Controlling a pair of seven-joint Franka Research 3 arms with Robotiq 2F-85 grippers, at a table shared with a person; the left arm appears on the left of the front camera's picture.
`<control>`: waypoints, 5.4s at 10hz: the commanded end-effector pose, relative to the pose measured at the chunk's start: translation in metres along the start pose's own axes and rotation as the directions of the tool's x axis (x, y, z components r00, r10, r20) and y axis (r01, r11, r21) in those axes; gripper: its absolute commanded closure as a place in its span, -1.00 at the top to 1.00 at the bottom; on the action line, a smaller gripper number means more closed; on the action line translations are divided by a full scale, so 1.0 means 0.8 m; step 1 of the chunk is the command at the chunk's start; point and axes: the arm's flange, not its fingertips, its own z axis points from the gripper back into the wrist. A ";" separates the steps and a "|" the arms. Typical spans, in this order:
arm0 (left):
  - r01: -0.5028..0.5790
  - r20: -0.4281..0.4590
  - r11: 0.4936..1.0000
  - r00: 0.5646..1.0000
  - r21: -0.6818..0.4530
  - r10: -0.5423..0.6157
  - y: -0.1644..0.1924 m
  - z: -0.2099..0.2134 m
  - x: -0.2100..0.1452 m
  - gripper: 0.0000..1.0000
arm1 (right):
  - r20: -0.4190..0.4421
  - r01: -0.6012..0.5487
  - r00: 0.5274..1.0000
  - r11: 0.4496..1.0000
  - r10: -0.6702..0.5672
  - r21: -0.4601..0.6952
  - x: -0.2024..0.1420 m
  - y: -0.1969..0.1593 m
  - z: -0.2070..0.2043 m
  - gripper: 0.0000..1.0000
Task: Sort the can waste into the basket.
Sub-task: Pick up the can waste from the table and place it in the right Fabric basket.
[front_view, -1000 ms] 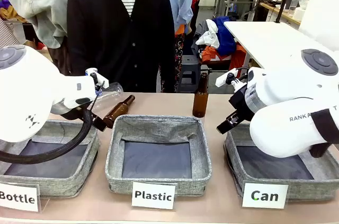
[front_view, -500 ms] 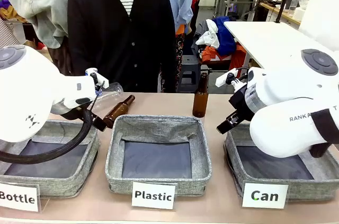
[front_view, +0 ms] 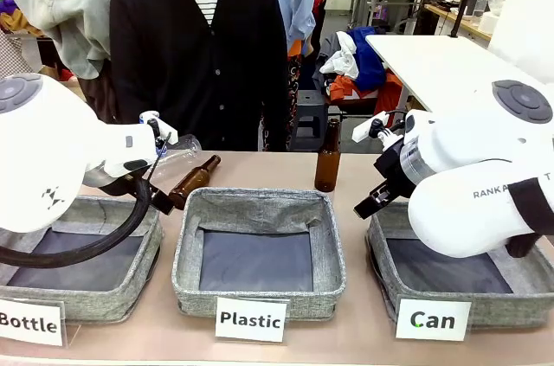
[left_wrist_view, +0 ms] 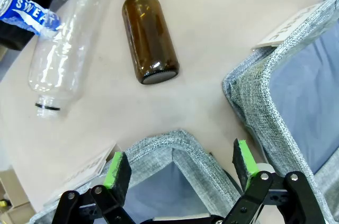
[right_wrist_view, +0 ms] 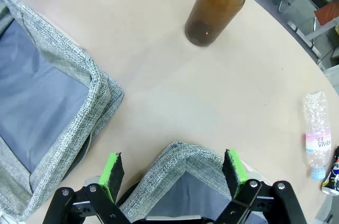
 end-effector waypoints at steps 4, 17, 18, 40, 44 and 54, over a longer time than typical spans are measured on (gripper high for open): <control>0.074 0.067 0.984 0.996 -0.163 -0.064 -0.007 0.097 0.006 1.00 | 0.000 0.134 0.991 0.990 -0.134 0.034 0.028 -0.006 0.095 1.00; -0.531 -0.153 0.187 0.532 -0.826 0.833 0.285 0.135 -0.239 1.00 | -0.149 0.488 0.386 0.065 -0.911 0.870 -0.307 -0.269 0.135 1.00; -0.566 -0.132 0.215 0.509 -0.796 0.851 0.277 0.128 -0.234 1.00 | -0.152 0.522 0.345 0.055 -0.926 0.851 -0.309 -0.272 0.120 1.00; 0.087 0.526 0.869 0.824 -0.487 0.213 0.404 0.032 -0.045 1.00 | -0.140 0.500 0.388 0.081 -0.911 0.862 -0.319 -0.284 0.154 1.00; 0.467 0.736 0.672 0.655 -0.575 0.174 0.485 0.195 -0.144 1.00 | -0.140 0.500 0.388 0.081 -0.911 0.862 -0.319 -0.284 0.154 1.00; 0.291 0.872 0.893 0.450 -0.345 0.190 0.468 0.341 -0.371 1.00 | -0.140 0.500 0.388 0.081 -0.911 0.862 -0.319 -0.284 0.154 1.00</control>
